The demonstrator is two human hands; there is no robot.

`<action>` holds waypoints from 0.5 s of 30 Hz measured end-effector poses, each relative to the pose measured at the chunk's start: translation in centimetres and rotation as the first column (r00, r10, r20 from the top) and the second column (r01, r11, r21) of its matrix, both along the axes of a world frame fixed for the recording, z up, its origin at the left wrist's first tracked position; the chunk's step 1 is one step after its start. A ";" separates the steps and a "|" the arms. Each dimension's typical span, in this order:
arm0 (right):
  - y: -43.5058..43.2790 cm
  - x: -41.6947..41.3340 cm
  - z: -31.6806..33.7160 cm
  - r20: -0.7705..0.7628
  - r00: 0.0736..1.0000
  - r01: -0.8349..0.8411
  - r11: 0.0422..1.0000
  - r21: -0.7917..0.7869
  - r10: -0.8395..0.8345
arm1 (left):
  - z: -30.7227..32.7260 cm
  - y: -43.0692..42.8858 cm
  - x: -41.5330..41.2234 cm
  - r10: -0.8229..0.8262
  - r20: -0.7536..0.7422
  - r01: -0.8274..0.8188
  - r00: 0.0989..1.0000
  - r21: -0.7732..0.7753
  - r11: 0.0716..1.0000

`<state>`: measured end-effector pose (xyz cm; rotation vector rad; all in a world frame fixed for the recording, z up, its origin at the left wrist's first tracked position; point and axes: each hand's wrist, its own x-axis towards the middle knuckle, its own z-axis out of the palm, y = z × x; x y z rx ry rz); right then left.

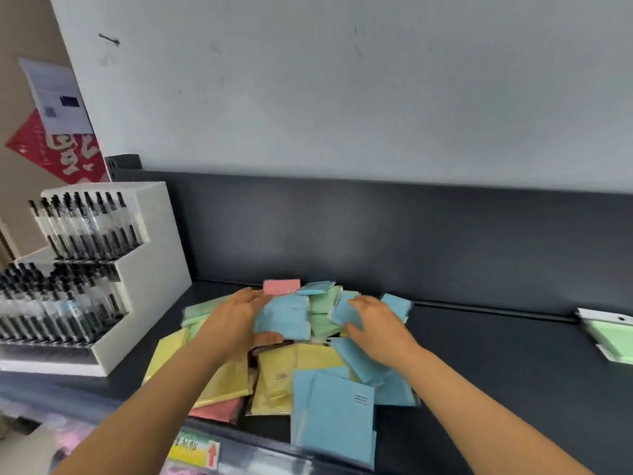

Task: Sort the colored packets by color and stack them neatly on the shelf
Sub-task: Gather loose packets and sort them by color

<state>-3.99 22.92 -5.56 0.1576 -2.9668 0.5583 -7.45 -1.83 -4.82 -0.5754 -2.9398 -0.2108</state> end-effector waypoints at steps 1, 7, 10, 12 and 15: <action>-0.7 -0.1 0.0 0.017 0.999 0.031 1.000 0.005 -0.031 | -0.2 -0.5 -0.5 -0.025 0.057 0.027 0.998 -0.036 0.999; -2.5 -1.2 -0.5 0.108 0.981 0.161 0.987 0.014 -0.161 | -1.1 -1.5 -2.1 -0.107 0.107 0.118 0.988 -0.094 0.989; -2.7 -1.7 -0.5 0.097 0.974 0.196 0.977 0.087 -0.204 | -1.1 -1.7 -2.4 -0.124 0.079 0.129 0.989 -0.071 0.989; -2.6 -1.7 -0.5 0.102 0.975 0.189 0.979 0.071 -0.196 | -0.9 -1.7 -2.7 -0.116 0.084 0.120 0.990 -0.044 0.992; -2.0 -1.7 -0.1 0.058 0.972 0.231 0.973 -0.026 -0.230 | -0.6 -1.6 -2.8 -0.059 0.026 0.058 0.998 0.035 0.998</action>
